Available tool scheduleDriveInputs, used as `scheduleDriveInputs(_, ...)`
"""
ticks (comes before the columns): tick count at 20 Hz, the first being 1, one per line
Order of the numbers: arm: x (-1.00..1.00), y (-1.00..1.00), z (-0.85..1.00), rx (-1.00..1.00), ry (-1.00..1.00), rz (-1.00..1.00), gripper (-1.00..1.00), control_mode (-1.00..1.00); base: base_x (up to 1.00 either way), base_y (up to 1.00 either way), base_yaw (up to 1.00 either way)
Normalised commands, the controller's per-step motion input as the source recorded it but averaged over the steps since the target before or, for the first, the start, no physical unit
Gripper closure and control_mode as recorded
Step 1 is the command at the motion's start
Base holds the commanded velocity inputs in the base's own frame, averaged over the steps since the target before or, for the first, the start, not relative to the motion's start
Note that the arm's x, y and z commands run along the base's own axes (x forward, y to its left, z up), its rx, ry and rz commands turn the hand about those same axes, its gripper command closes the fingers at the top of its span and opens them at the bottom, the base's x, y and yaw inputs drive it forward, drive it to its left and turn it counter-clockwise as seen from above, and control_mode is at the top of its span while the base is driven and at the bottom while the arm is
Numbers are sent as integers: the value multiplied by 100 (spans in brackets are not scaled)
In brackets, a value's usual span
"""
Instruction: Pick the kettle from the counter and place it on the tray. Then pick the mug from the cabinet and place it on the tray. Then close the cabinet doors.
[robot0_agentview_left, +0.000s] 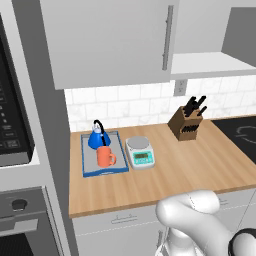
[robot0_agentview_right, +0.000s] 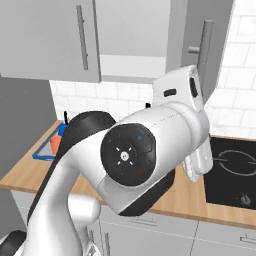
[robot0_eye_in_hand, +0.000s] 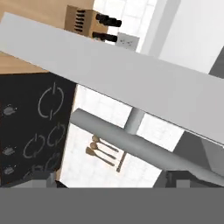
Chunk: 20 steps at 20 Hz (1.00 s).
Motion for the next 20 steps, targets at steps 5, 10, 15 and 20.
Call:
scheduleDriveInputs(5,54,68,-8,0,0,36,-100,-100,0,0,0)
scheduleDriveInputs(10,61,70,-8,-1,0,32,-100,-100,0,0,0)
scheduleDriveInputs(15,74,66,-6,-1,0,25,-100,-100,0,0,0)
scheduleDriveInputs(20,86,60,-14,-8,1,18,-100,-100,0,0,0)
